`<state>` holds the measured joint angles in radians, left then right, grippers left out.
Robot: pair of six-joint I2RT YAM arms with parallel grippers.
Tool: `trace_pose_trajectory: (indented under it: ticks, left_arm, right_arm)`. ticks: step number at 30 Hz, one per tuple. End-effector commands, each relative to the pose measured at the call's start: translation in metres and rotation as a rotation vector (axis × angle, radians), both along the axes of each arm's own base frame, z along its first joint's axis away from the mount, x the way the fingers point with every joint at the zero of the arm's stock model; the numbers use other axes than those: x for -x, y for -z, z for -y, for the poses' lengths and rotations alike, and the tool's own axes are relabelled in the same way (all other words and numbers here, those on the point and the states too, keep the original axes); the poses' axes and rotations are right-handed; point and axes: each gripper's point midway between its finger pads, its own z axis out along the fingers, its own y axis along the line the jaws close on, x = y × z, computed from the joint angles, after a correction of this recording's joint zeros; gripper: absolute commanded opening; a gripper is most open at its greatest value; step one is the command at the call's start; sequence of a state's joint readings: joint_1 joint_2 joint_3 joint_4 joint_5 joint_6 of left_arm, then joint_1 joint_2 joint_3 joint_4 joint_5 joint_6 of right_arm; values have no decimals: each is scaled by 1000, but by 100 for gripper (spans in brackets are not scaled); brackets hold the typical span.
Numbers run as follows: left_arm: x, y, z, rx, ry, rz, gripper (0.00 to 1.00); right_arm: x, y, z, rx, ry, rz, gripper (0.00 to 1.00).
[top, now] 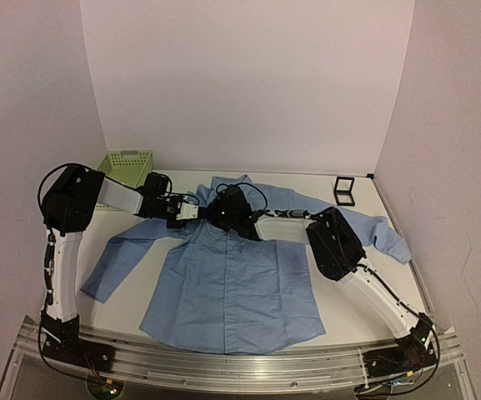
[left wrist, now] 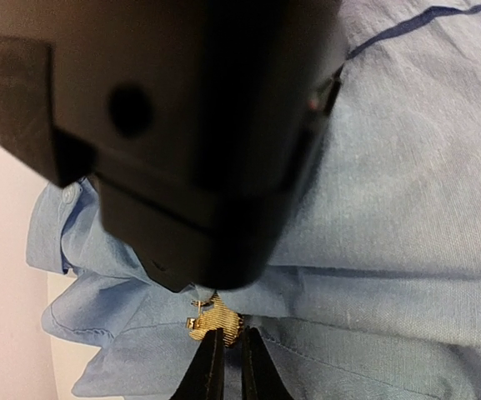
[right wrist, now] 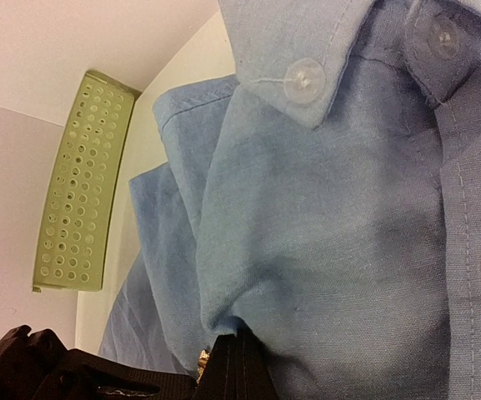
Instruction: Pin the brooch onto the clothing
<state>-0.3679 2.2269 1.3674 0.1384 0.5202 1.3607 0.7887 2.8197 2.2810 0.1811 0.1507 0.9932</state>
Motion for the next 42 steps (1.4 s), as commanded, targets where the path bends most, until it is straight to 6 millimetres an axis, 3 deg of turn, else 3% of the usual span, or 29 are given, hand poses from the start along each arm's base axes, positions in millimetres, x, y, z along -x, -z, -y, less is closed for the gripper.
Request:
trace_pose_trajectory:
  ticks: [1, 18, 25, 36, 42]
  left_arm:
    - [9, 4, 10, 15, 43, -13, 3]
    - [31, -1, 17, 48, 132, -13, 0]
    - [30, 13, 8, 13, 98, -31, 0]
    - [20, 12, -2, 12, 39, -58, 0]
    - [15, 14, -7, -1, 27, -51, 0]
  right_arm:
    - [19, 71, 27, 157, 6, -160, 0]
    - [9, 69, 24, 103, 61, -168, 0]
    - [1, 48, 27, 46, 76, -165, 0]
    - [5, 13, 18, 18, 4, -112, 0]
    - [9, -7, 20, 40, -29, -75, 5]
